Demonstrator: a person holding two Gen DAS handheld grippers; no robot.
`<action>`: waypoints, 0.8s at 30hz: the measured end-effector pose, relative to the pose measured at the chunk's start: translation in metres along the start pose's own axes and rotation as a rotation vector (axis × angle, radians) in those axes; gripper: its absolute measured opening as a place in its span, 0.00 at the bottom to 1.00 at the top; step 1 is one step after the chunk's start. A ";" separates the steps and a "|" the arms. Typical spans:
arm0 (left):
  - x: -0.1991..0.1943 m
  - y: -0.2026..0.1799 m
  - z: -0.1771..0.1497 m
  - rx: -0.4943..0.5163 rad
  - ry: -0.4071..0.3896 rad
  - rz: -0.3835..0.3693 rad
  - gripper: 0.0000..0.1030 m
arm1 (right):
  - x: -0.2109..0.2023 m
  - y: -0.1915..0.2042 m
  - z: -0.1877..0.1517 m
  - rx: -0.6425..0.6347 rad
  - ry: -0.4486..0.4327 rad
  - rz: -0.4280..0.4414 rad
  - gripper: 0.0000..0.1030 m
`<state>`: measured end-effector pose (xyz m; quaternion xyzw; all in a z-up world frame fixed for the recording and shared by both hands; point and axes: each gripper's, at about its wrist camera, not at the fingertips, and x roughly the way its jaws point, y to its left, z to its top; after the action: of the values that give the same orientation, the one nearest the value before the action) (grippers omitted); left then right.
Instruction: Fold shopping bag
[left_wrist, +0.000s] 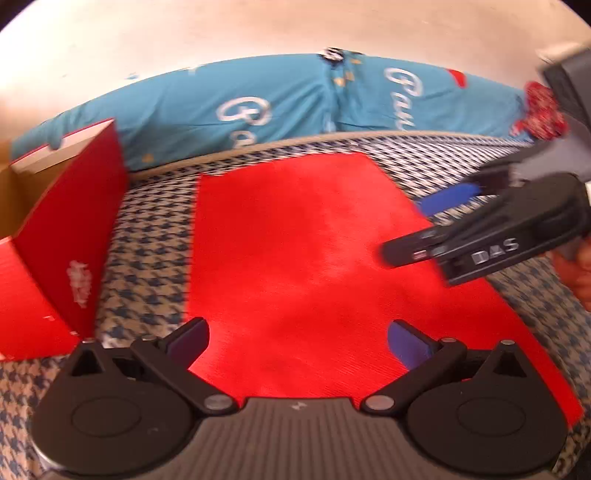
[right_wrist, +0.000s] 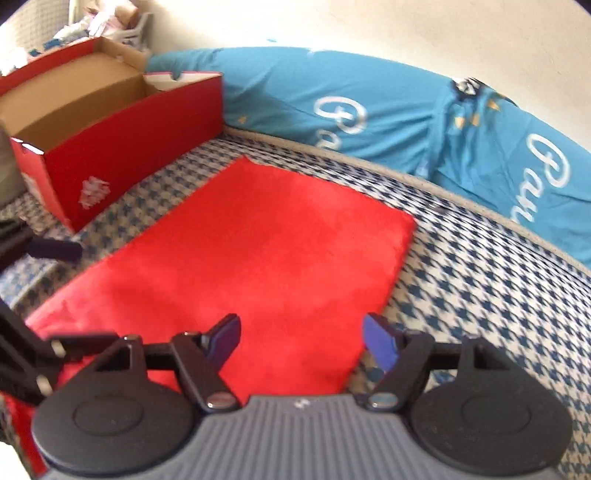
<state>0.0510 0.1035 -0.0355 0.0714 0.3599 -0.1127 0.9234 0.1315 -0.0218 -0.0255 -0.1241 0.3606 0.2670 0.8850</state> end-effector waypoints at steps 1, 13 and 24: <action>0.002 -0.005 -0.003 0.024 0.014 -0.002 1.00 | 0.002 0.003 0.000 -0.006 0.010 0.029 0.68; -0.006 0.004 -0.032 -0.057 0.045 -0.026 1.00 | 0.016 0.005 -0.023 -0.059 0.092 0.081 0.82; -0.025 0.004 -0.057 -0.097 0.034 0.013 1.00 | 0.010 0.001 -0.032 -0.041 0.097 0.038 0.90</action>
<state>-0.0026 0.1236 -0.0600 0.0309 0.3802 -0.0881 0.9202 0.1185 -0.0305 -0.0552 -0.1484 0.3998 0.2848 0.8585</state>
